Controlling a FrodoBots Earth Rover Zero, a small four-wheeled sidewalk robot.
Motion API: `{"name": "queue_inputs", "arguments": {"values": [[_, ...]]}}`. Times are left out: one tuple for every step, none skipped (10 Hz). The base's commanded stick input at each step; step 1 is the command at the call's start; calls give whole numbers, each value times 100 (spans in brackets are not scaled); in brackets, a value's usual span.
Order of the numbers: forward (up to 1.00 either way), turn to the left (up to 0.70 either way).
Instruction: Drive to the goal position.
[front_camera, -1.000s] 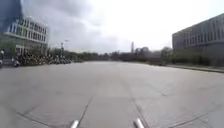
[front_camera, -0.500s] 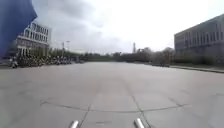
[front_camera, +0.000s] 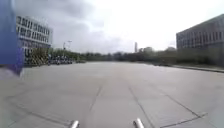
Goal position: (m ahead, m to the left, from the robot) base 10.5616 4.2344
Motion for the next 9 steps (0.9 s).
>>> {"name": "queue_inputs", "arguments": {"values": [[70,0],[70,0],[70,0],[70,0],[70,0],[70,0],[70,0],[70,0],[70,0]]}}
